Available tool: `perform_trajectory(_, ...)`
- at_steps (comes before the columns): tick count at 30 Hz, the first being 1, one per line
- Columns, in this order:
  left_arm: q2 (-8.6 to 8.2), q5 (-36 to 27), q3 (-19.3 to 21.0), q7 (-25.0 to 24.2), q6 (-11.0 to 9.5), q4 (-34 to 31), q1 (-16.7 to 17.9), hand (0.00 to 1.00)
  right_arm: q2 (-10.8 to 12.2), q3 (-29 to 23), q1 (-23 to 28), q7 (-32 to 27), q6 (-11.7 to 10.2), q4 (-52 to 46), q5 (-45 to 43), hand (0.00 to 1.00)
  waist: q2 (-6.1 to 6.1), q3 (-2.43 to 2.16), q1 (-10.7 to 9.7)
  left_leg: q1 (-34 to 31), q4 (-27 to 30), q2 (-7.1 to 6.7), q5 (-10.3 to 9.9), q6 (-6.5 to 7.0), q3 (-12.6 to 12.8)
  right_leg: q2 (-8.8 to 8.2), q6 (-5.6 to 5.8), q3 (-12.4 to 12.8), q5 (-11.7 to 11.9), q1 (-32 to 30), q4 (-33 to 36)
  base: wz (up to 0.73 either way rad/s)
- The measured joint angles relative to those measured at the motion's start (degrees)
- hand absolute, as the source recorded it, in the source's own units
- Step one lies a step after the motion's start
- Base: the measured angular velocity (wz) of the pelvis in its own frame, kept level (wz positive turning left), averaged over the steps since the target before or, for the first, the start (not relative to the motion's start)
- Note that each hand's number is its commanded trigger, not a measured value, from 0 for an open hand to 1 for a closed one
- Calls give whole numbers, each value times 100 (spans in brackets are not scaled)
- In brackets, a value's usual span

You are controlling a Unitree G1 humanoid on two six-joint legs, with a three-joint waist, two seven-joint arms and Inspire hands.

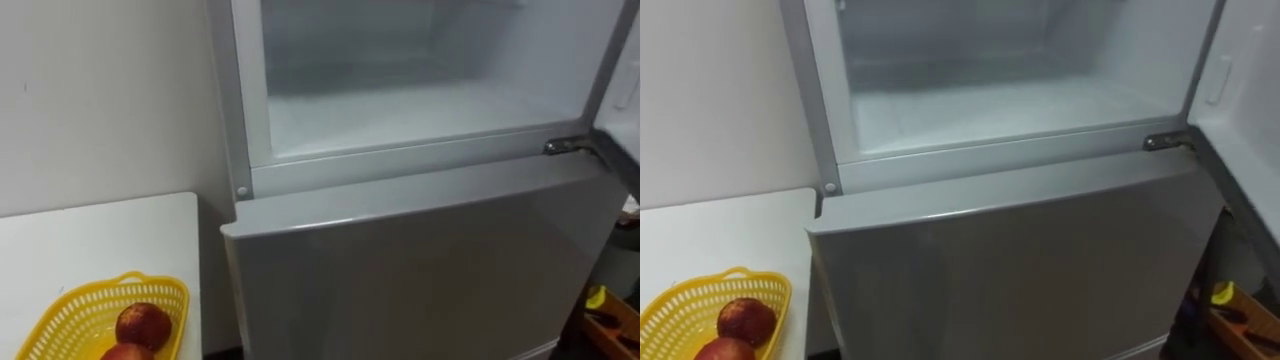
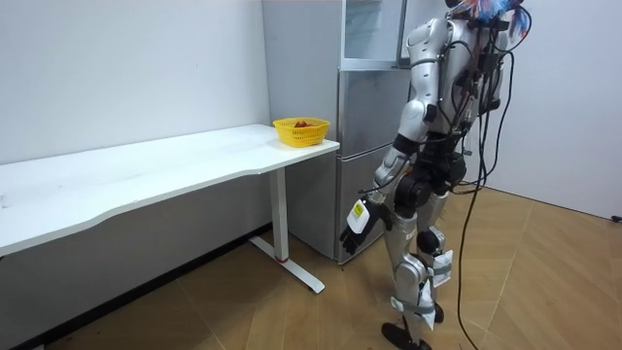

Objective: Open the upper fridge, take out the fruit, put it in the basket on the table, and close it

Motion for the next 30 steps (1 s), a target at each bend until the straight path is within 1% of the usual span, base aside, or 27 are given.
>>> perform_trajectory(2,17,0,-1,23,0,-1,-9,0,0,183,5,255,101,5,25,0,-37,2,3,8,10,8,0,0,17,4,-17,4,14,0,-8,-4)
perform_trajectory(4,15,0,-4,68,0,-1,-21,0,0,319,2,487,158,10,25,0,-19,-11,24,11,10,16,0,0,33,12,-25,5,44,11,-33,-6)
perform_trajectory(6,8,2,-4,96,2,-19,-37,0,1,430,5,695,179,53,94,0,-19,-13,122,18,12,29,0,0,48,32,-26,29,88,50,-93,-7)
perform_trajectory(9,-7,2,-4,98,27,-36,-69,0,2,650,7,990,257,59,111,0,7,-16,160,17,21,31,0,0,41,36,-12,33,129,97,-166,6)
perform_trajectory(11,-9,2,-5,98,56,-59,-99,0,6,801,8,1273,306,144,62,0,25,-21,239,19,26,33,0,0,37,40,-4,46,153,124,-205,0)
perform_trajectory(15,-17,2,-5,97,97,-58,-121,0,21,914,8,1590,487,172,55,0,27,-21,305,6,26,29,0,1,28,33,0,34,156,126,-213,3)
perform_trajectory(18,-46,2,-6,96,186,-58,-117,0,23,1001,8,1774,617,182,38,0,41,-11,315,-2,24,29,0,1,14,33,4,7,161,152,-258,5)
perform_trajectory(20,-88,1,-6,94,208,-59,-108,0,23,1061,9,1885,643,183,-91,0,51,-4,323,0,22,29,0,0,15,32,7,-16,167,193,-287,6)
perform_trajectory(25,-98,-1,-15,89,250,-113,-137,0,21,1277,-42,2033,654,203,-415,0,32,-2,370,1,22,29,0,0,17,25,9,-72,168,211,-302,-1)
perform_trajectory(28,-77,-9,-135,82,250,-144,-163,0,21,1309,-172,2074,654,389,-561,0,-14,-14,378,0,23,26,0,0,17,15,10,-95,167,211,-303,0)
perform_trajectory(30,-61,-31,-171,85,252,-170,-159,0,22,1311,-185,2076,672,401,-587,0,-54,-11,388,0,23,26,0,0,17,16,10,-96,167,211,-303,0)
